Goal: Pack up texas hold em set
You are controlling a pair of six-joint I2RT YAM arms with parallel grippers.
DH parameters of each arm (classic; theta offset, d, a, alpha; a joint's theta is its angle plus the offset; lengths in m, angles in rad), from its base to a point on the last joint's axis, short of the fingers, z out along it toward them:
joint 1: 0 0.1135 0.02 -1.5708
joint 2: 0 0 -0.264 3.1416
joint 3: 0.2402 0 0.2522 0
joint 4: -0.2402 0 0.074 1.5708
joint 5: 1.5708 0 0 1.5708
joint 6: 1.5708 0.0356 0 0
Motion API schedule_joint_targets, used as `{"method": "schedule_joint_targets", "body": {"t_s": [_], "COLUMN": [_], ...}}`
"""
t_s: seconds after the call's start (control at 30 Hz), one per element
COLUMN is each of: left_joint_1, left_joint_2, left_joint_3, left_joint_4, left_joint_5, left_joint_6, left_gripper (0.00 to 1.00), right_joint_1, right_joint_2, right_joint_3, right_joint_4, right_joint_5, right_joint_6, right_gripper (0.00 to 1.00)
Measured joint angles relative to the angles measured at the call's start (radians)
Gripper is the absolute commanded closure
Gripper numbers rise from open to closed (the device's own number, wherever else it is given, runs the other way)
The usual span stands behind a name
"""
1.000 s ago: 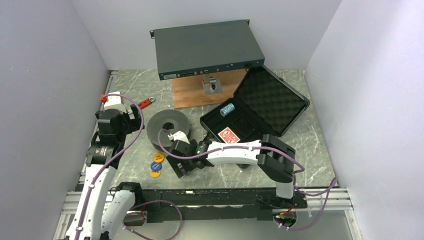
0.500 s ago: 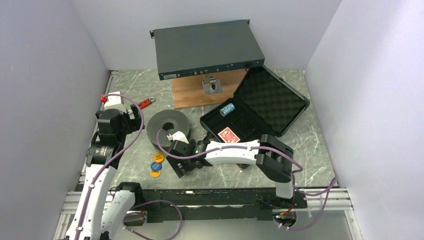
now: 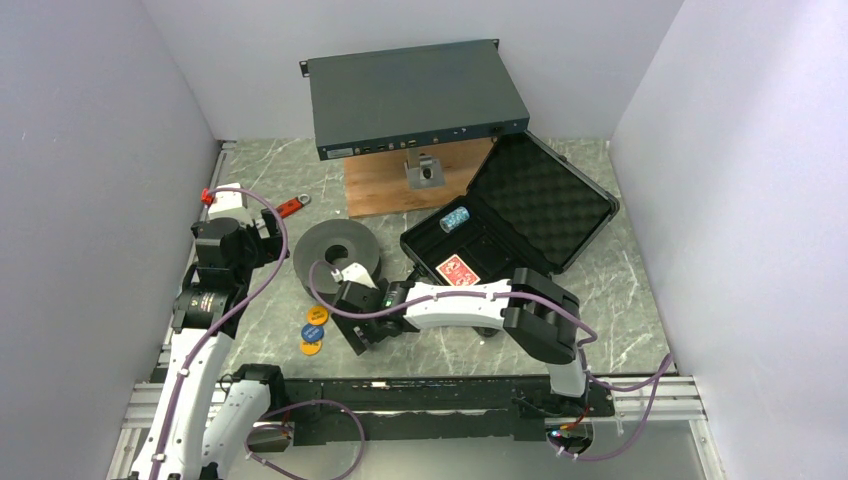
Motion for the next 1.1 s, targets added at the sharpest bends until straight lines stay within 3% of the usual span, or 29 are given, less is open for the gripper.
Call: {"method": "schedule_joint_targets", "body": {"t_s": [0.07, 0.3, 0.83, 1.1], "left_joint_1": [0.0, 0.0, 0.0, -0.02], "left_joint_2": [0.0, 0.0, 0.0, -0.019], "left_joint_3": [0.0, 0.0, 0.0, 0.0], "left_joint_4": [0.0, 0.0, 0.0, 0.01], "left_joint_5": [0.0, 0.0, 0.023, 0.196], "left_joint_6": [0.0, 0.0, 0.0, 0.025], "left_gripper": [0.02, 0.02, 0.02, 0.03], "right_joint_1": [0.0, 0.0, 0.017, 0.018], "right_joint_2": [0.0, 0.005, -0.003, -0.168], "right_joint_3": [0.006, 0.025, 0.024, -0.1], "right_joint_4": [-0.003, -0.018, -0.037, -0.008], "right_joint_5": [0.002, 0.004, 0.02, 0.013], "right_joint_6": [0.0, 0.008, 0.0, -0.03], "right_gripper": [0.17, 0.54, 0.58, 0.61]}}
